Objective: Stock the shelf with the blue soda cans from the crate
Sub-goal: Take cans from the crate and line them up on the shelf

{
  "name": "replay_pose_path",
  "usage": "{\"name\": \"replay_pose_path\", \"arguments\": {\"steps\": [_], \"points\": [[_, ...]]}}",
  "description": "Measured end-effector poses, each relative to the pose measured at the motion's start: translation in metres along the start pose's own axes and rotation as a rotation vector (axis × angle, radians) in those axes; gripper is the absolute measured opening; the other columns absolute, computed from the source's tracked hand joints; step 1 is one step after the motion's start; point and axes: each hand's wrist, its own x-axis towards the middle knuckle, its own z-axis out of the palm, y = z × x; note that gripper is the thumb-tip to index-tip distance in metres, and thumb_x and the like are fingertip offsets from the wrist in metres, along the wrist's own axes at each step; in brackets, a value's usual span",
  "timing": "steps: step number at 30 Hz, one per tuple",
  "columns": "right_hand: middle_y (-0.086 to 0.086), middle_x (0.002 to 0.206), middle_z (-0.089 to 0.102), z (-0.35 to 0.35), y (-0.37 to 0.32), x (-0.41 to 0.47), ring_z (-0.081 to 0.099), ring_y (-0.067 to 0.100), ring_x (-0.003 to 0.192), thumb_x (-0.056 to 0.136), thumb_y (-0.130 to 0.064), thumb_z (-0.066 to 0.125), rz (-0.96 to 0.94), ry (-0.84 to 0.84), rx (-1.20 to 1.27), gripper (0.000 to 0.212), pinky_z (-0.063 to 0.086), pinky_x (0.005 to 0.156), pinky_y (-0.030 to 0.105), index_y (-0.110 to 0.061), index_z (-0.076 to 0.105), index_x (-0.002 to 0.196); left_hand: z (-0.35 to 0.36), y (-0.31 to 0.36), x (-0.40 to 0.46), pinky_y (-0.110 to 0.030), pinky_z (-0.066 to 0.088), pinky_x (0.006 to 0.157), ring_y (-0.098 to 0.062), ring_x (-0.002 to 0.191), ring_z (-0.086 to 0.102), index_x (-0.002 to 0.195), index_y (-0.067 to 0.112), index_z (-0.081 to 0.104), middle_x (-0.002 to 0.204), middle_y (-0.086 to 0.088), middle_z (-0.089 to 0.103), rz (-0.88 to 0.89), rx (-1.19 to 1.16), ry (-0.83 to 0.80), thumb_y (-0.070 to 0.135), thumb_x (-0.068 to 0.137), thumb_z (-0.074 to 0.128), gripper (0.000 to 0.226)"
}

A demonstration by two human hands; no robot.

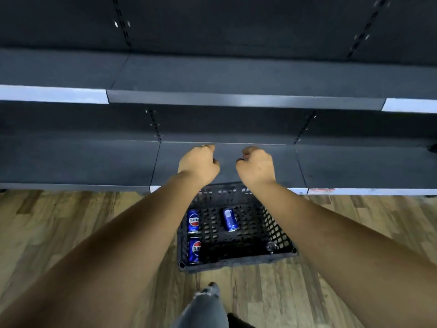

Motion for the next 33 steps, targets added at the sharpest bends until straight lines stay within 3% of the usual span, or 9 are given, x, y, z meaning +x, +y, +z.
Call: {"name": "replay_pose_path", "arguments": {"steps": [9,13,16,18,21,23,25,29,33], "points": [[0.014,0.122,0.061,0.1,0.138,0.044,0.057,0.03,0.11,0.09,-0.009,0.05,0.105,-0.041,-0.015,0.036,0.045,0.084,0.026,-0.005,0.057,0.124,0.155,-0.04,0.026,-0.036,0.046,0.094,-0.031,0.116,0.053,0.139,0.009,0.043,0.135,-0.014,0.052,0.033,-0.073,-0.029,0.014,0.094,0.043,0.045],[0.015,0.111,0.064,0.143,0.176,0.069,0.058,0.028,0.096,0.089,-0.006,0.047,0.119,-0.059,-0.018,0.026,0.042,0.076,0.023,-0.001,0.063,0.109,0.225,-0.067,0.041,-0.035,0.045,0.09,-0.034,0.113,0.054,0.133,0.007,0.049,0.127,-0.016,0.058,-0.033,-0.092,-0.058,0.013,0.092,0.045,0.041],[0.016,0.114,0.064,0.176,0.208,0.087,0.06,0.029,0.104,0.087,-0.008,0.048,0.118,-0.076,-0.034,0.029,0.044,0.081,0.025,-0.002,0.066,0.11,0.273,-0.083,0.047,-0.034,0.046,0.088,-0.033,0.11,0.056,0.13,0.009,0.052,0.121,-0.015,0.061,-0.059,-0.114,-0.062,0.014,0.091,0.046,0.04],[0.016,0.109,0.066,0.197,0.232,0.098,0.06,0.03,0.102,0.088,-0.009,0.048,0.143,-0.103,-0.056,0.025,0.041,0.074,0.022,0.001,0.066,0.102,0.3,-0.092,0.05,-0.035,0.049,0.089,-0.033,0.107,0.058,0.129,0.009,0.053,0.117,-0.015,0.063,-0.085,-0.141,-0.071,0.013,0.09,0.046,0.04],[0.012,0.085,0.059,0.223,0.263,0.106,0.055,0.024,0.081,0.09,-0.01,0.047,0.196,-0.143,-0.085,0.018,0.037,0.055,0.021,-0.001,0.056,0.077,0.331,-0.105,0.052,-0.036,0.051,0.085,-0.03,0.101,0.059,0.125,0.008,0.054,0.11,-0.013,0.064,-0.12,-0.166,-0.09,0.012,0.09,0.046,0.035],[0.009,0.087,0.06,0.24,0.285,0.109,0.056,0.023,0.084,0.09,-0.011,0.048,0.221,-0.168,-0.082,0.018,0.043,0.062,0.024,-0.001,0.063,0.09,0.352,-0.112,0.054,-0.035,0.049,0.084,-0.029,0.102,0.058,0.125,0.01,0.054,0.113,-0.012,0.063,-0.155,-0.156,-0.112,0.013,0.091,0.046,0.035],[0.015,0.104,0.066,0.258,0.306,0.113,0.061,0.029,0.098,0.09,-0.011,0.049,0.236,-0.182,-0.112,0.026,0.047,0.075,0.028,0.002,0.066,0.105,0.374,-0.116,0.059,-0.034,0.047,0.085,-0.03,0.108,0.055,0.127,0.01,0.053,0.12,-0.012,0.06,-0.182,-0.148,-0.148,0.014,0.091,0.047,0.036],[0.021,0.116,0.063,0.297,0.341,0.121,0.059,0.032,0.109,0.092,-0.016,0.049,0.266,-0.224,-0.208,0.031,0.043,0.078,0.028,0.004,0.064,0.111,0.417,-0.121,0.063,-0.036,0.044,0.087,-0.032,0.111,0.054,0.122,0.008,0.055,0.123,-0.016,0.058,-0.21,-0.089,-0.24,0.016,0.091,0.048,0.033],[0.023,0.116,0.062,0.328,0.372,0.13,0.058,0.035,0.11,0.091,-0.017,0.049,0.278,-0.241,-0.259,0.034,0.045,0.083,0.031,0.005,0.063,0.113,0.456,-0.122,0.06,-0.036,0.043,0.089,-0.032,0.115,0.053,0.121,0.009,0.055,0.125,-0.015,0.057,-0.06,0.15,-0.337,0.016,0.09,0.048,0.033]]}}
